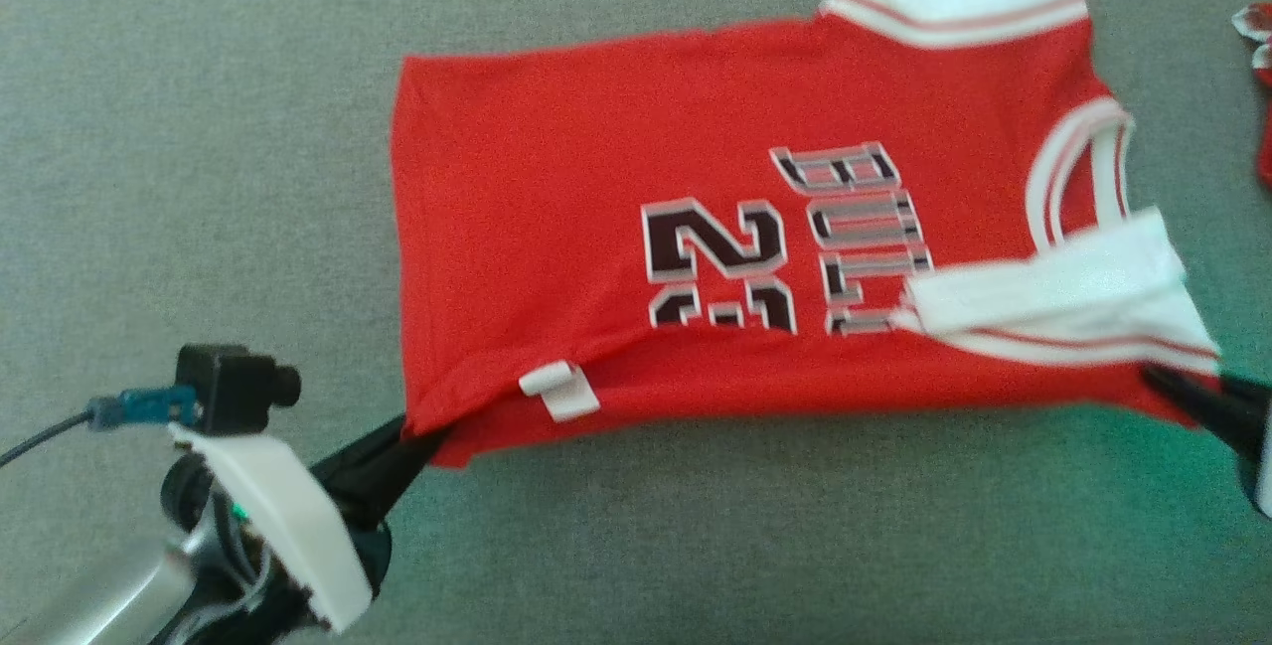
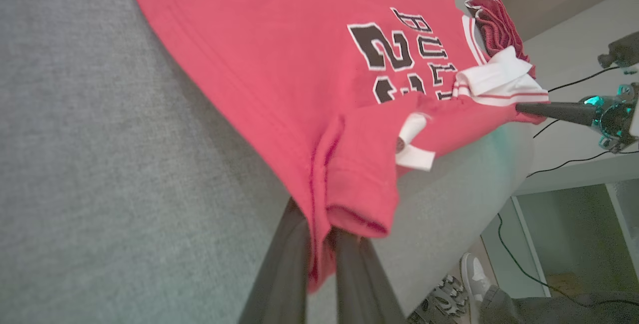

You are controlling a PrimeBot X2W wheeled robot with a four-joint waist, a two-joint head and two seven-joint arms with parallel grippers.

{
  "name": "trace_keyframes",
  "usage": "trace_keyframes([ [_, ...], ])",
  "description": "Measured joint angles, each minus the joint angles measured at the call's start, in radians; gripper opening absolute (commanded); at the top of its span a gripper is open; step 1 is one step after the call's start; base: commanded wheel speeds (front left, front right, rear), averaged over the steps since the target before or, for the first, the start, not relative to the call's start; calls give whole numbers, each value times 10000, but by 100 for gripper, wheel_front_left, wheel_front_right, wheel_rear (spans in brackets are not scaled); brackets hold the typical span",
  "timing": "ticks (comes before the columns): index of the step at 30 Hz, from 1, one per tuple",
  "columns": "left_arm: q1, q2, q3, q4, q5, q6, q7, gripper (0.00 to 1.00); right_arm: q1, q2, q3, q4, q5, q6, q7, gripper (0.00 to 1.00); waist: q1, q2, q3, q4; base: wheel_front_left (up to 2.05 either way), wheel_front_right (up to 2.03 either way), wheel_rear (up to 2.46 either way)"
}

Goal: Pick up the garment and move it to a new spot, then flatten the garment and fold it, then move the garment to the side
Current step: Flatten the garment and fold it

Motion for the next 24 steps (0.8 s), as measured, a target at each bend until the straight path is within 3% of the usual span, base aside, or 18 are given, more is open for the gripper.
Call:
trace_keyframes([
  [3,461,359,159,-727,-433,109,88,0,873,-449,-552,-449,552,0,617,0,0,0,-153,44,0,0,0],
  [9,1366,754,157,-1434,-815,311,82,0,2166,-462,-1243,-1187,924,0,1396,0,-1,0,-140,73,0,0,0],
  [10,1417,754,84,-1381,-754,313,82,0,2207,-420,-1175,-1218,857,0,1390,26,-1,0,-99,71,0,0,0],
  [11,1448,650,-113,-1166,-568,334,73,0,2209,-290,-915,-1174,543,0,1231,82,0,0,-3,62,0,0,0],
  [12,1448,520,-188,-1001,-454,397,52,0,2207,-199,-767,-1112,372,-2,1095,100,1,0,33,58,0,0,0],
  [13,1449,347,-219,-819,-362,426,-58,28,2206,-123,-610,-1022,209,0,936,100,0,0,67,51,0,0,0],
  [14,1446,190,-240,-662,-255,485,-151,90,2207,-79,-483,-918,71,0,779,100,0,0,98,41,0,0,0],
  [15,1442,81,-280,-506,-100,520,-247,100,2204,-61,-393,-832,-52,-2,627,100,0,0,125,28,0,0,0],
  [20,1372,-48,-176,265,617,874,-907,100,2162,-73,-416,-554,-410,-2,82,100,0,0,136,-45,0,0,0],
  [24,1347,395,303,431,817,1266,-1267,100,2113,-211,-1016,-796,-462,-2,-217,100,0,0,110,-98,0,0,0],
])
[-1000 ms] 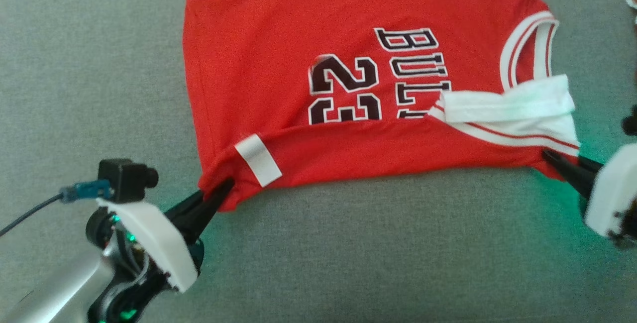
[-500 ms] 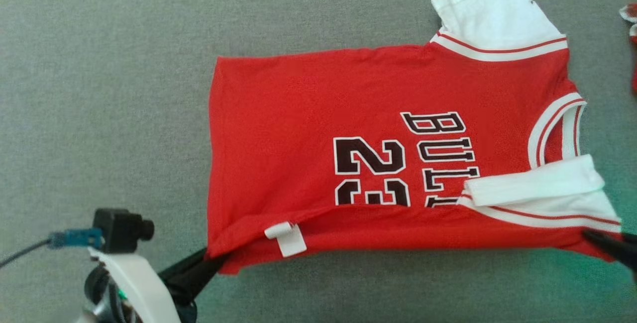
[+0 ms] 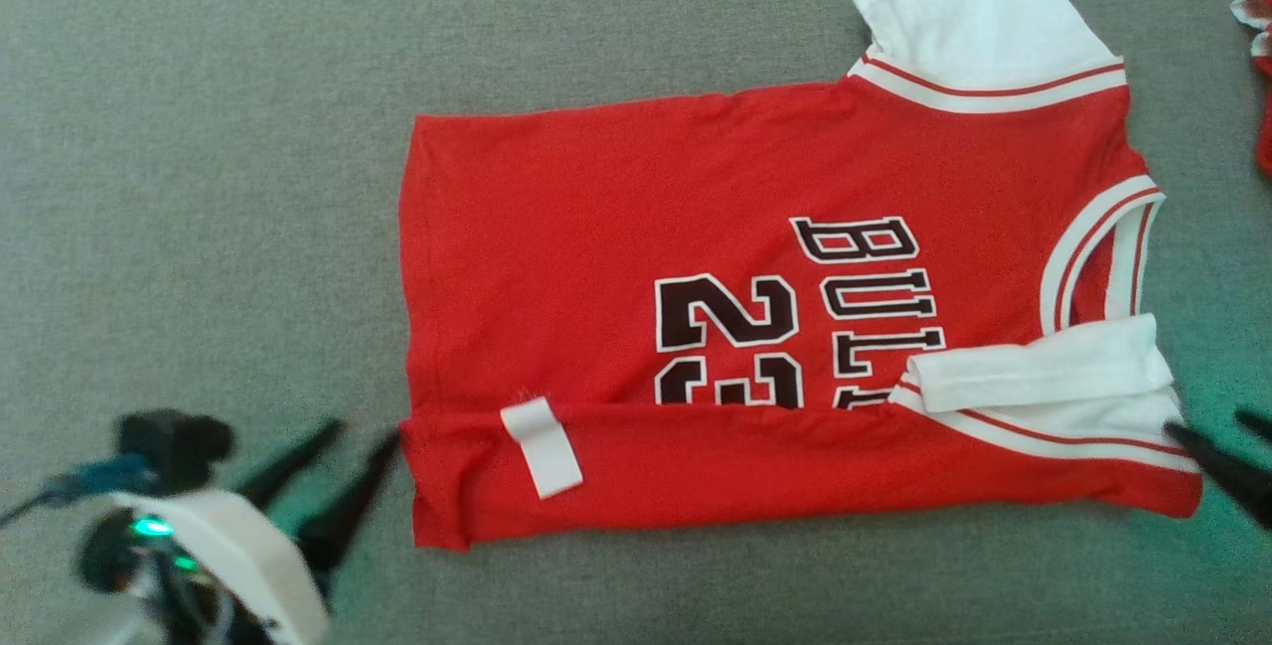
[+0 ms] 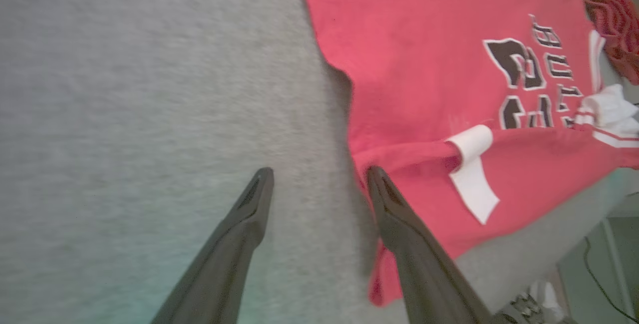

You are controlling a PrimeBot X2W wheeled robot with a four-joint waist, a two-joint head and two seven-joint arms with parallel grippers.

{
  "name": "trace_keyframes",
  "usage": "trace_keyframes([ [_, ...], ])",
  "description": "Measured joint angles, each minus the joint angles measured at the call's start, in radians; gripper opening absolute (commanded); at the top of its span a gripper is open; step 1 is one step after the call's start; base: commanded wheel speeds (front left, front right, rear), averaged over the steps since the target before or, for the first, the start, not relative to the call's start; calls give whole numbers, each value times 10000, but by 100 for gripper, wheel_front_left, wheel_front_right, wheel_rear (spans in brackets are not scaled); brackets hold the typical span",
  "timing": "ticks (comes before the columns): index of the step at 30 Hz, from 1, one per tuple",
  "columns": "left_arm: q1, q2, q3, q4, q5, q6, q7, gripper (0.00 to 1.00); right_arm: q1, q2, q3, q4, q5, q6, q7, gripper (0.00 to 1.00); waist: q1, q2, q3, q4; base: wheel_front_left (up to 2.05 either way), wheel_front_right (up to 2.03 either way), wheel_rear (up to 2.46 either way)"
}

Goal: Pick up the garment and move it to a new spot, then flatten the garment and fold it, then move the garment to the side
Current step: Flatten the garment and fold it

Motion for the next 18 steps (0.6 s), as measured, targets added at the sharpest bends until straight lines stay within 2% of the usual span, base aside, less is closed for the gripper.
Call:
trace_keyframes([
  [4,-165,593,489,-117,453,374,-127,100,-965,-12,-362,-757,136,0,-123,100,0,0,156,-54,0,0,0],
  [7,-1040,468,514,-362,742,451,42,100,-2689,-117,-207,-886,-330,0,-236,100,1,0,444,-27,0,0,0],
  [9,-1983,151,512,-318,1099,508,125,100,-4052,-115,67,-640,-830,0,-387,100,1,0,695,27,0,0,0],
  [11,-3041,-407,485,-13,1417,569,180,100,-5391,-69,566,-150,-1473,0,-489,100,1,0,1002,108,0,0,0],
  [14,-4426,-1283,75,848,2063,569,380,100,-7197,176,1313,1118,-2493,0,-717,100,4,-1,1500,293,0,0,0],
  [18,-5347,-2259,-506,1987,2433,313,552,100,-8677,219,2002,2961,-3459,0,-1258,100,5,-1,2002,751,0,0,0],
])
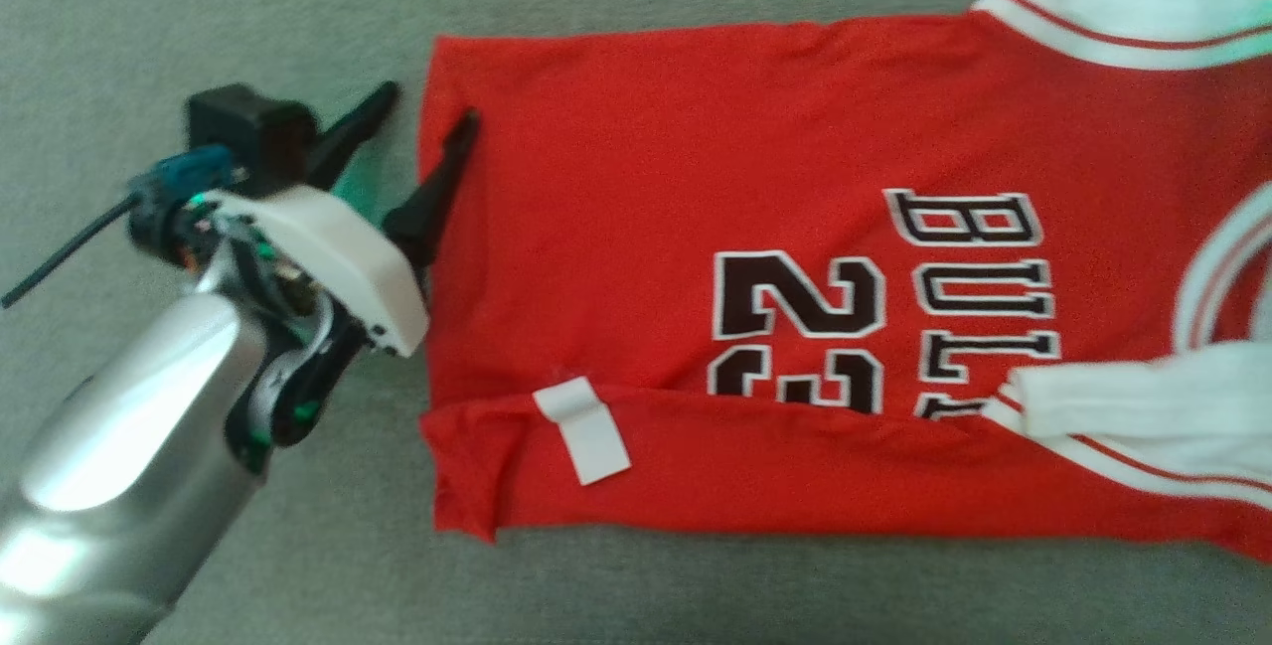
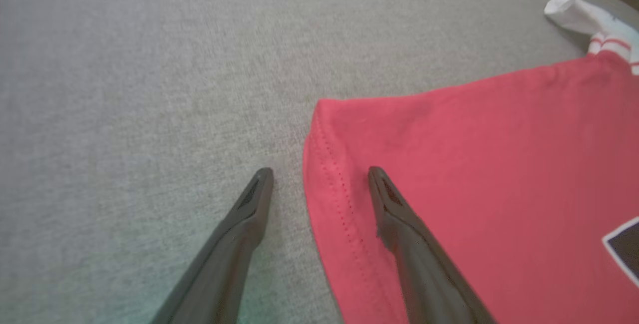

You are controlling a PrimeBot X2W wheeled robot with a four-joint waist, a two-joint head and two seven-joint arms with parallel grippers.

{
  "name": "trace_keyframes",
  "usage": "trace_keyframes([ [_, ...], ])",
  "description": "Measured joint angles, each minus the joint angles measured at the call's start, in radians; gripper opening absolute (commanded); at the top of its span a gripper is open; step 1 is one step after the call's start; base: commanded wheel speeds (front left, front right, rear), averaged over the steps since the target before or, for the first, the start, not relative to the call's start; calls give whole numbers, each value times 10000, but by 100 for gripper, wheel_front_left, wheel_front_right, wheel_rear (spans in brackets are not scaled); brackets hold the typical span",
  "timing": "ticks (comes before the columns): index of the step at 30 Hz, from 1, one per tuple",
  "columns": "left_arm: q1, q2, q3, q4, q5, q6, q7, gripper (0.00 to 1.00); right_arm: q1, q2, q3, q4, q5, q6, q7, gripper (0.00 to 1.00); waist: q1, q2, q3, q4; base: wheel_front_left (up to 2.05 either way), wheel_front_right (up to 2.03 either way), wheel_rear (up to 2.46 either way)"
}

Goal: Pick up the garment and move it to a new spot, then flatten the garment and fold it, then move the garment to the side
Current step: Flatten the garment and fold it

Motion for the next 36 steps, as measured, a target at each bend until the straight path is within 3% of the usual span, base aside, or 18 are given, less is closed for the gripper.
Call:
trace_keyframes([
  [5,-669,-594,-259,727,138,-516,-94,100,-952,217,253,1900,-548,0,-577,100,-2,0,387,639,0,0,0],
  [9,-1020,-913,-357,1110,184,-765,-94,100,-1486,259,349,2610,-598,0,-692,100,-6,0,525,968,0,0,0],
  [23,-1503,-1103,-416,1576,-96,-1313,134,100,-1954,274,1051,2943,282,0,-190,100,-5,0,498,650,0,0,0],
  [24,-1565,-1122,-451,1599,-117,-1388,199,95,-1955,278,1083,2922,389,0,-113,100,-5,0,492,622,0,0,0],
  [25,-1632,-1122,-500,1620,-128,-1423,270,46,-1952,278,1152,2886,520,0,-90,61,-5,1,487,599,0,0,0],
  [26,-1686,-1133,-510,1647,-132,-1482,276,0,-1951,288,1195,2861,598,0,-109,0,-5,1,485,577,0,0,0],
  [31,-1767,-1300,-711,1687,-485,-1992,495,0,-1941,677,1298,2970,784,0,-1022,0,-2,0,354,517,0,0,0],
  [36,-1592,-1321,-558,1737,-665,-1904,61,0,-2070,800,1030,3185,968,0,-1962,0,-3,0,51,478,0,0,0],
])
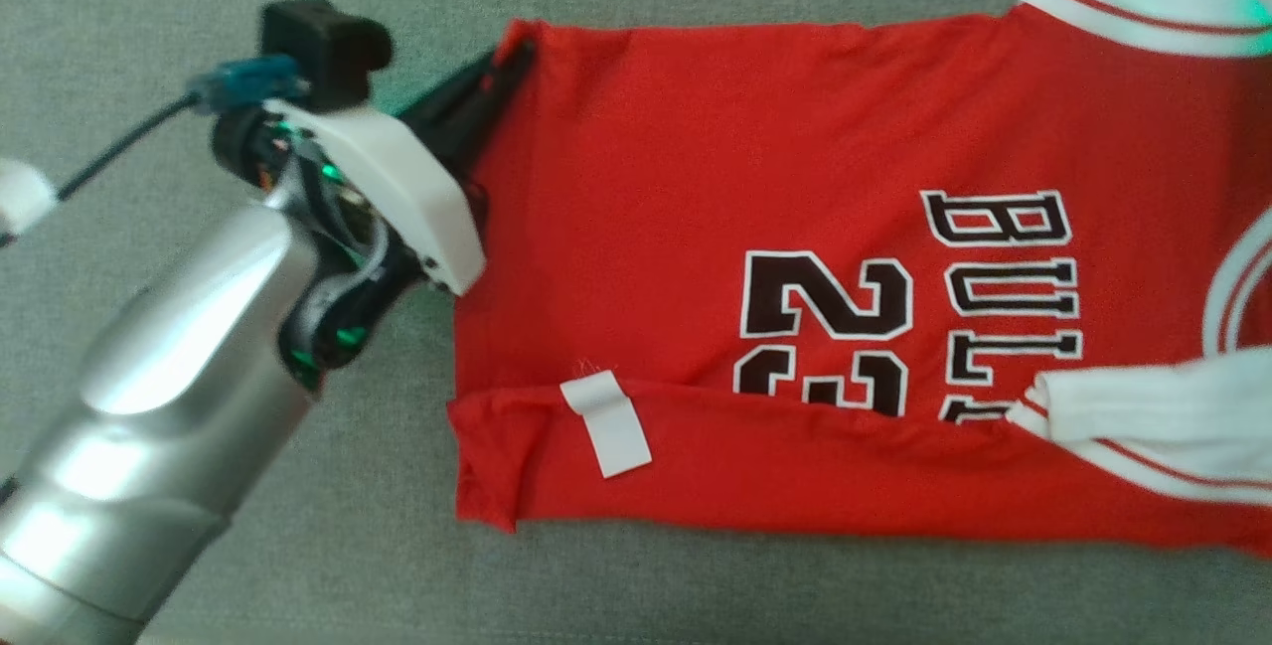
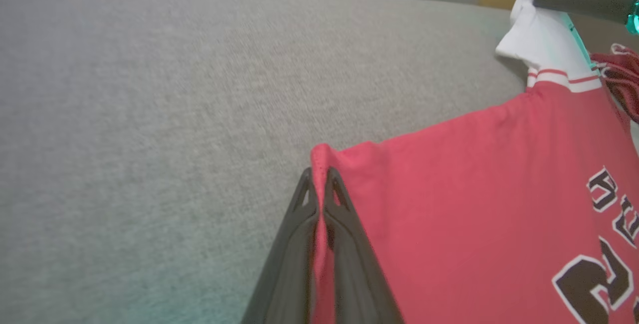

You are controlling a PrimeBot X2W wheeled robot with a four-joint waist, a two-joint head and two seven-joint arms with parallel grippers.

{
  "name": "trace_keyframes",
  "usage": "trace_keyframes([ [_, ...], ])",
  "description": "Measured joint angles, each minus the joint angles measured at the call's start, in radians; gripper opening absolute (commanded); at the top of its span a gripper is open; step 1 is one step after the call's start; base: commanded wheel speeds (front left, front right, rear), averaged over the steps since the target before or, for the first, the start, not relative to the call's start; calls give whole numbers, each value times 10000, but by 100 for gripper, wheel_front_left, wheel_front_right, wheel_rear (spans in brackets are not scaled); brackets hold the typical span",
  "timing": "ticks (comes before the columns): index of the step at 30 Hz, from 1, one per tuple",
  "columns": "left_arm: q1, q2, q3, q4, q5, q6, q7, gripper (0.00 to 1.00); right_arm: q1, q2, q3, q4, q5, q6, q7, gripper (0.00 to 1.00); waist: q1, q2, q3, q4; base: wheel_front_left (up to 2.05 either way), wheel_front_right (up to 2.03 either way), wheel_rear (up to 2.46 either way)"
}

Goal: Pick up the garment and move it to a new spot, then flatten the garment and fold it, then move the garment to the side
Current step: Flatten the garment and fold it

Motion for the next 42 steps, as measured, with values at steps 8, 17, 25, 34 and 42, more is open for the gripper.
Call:
trace_keyframes([
  [8,251,307,357,-385,-36,140,-564,0,-110,-69,151,-376,566,0,-658,0,-1,0,-560,-194,0,0,0],
  [17,2522,1127,838,-2274,-487,886,-1402,0,3077,-681,247,-2627,1450,0,-855,0,-4,0,-1455,-663,0,0,0],
  [25,4637,1925,1047,-3655,-815,1672,-1843,0,5993,-725,-662,-4182,1593,0,-491,0,-4,1,-1994,-1187,0,0,0],
  [34,5466,2082,1237,-3680,-999,1868,-2362,0,6859,-104,-497,-4468,1419,0,-328,0,-2,1,-2014,-1346,0,0,0],
  [42,5552,2079,1227,-3641,-999,1854,-2445,0,7398,-67,-727,-4930,1605,0,-59,0,-2,1,-2273,-1233,0,0,0],
])
